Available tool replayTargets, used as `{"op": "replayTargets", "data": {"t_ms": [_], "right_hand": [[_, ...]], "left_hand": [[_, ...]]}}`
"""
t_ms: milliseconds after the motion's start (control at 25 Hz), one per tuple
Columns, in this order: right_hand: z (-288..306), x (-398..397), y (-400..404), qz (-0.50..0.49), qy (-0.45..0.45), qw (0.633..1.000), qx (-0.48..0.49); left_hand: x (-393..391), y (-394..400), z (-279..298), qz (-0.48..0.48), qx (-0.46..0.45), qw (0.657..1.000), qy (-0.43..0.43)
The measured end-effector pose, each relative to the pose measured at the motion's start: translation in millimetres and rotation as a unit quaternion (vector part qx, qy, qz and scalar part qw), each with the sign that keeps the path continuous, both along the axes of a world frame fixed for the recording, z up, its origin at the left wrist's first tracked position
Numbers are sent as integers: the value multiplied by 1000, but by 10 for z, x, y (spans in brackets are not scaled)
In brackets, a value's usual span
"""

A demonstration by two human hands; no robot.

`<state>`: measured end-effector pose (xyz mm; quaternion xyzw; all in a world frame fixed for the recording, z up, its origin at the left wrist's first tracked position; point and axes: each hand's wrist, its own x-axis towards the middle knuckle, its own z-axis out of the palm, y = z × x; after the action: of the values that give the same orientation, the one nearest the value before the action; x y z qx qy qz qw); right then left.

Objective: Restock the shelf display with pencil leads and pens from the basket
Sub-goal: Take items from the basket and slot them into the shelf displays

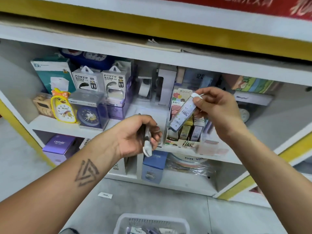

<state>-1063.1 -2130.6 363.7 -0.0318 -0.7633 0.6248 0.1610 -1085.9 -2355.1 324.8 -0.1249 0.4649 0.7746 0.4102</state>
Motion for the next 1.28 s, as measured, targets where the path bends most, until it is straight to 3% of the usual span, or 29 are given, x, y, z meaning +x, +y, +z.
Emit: {"op": "replayTargets", "data": {"t_ms": [280, 440, 640, 800, 840, 880, 960, 1000, 1080, 1280], "right_hand": [[-120, 148, 371, 18, 44, 976, 214], [-178, 183, 525, -33, 62, 900, 430], [-339, 215, 554, 39, 44, 870, 489], [-356, 210, 460, 47, 50, 818, 571], [-346, 215, 412, 46, 55, 835, 546], [-322, 233, 340, 55, 42, 875, 480], [-268, 262, 145, 105, -40, 955, 273], [-262, 270, 56, 131, -81, 970, 187], [-273, 279, -34, 159, -114, 975, 110], [-204, 271, -18, 168, -118, 978, 40]], "left_hand": [[17, 286, -8, 55, 48, 997, 39], [64, 340, 10, 43, 48, 997, 48], [66, 432, -8, 24, 67, 996, 50], [64, 491, -10, 39, 77, 993, 83], [55, 495, -8, 50, 77, 991, 93], [49, 498, -3, 61, 75, 990, 105], [48, 507, 8, 85, 67, 985, 131], [51, 511, 12, 94, 64, 983, 146], [59, 511, 21, 102, 67, 979, 165], [19, 424, 46, 132, 78, 978, 144]]}}
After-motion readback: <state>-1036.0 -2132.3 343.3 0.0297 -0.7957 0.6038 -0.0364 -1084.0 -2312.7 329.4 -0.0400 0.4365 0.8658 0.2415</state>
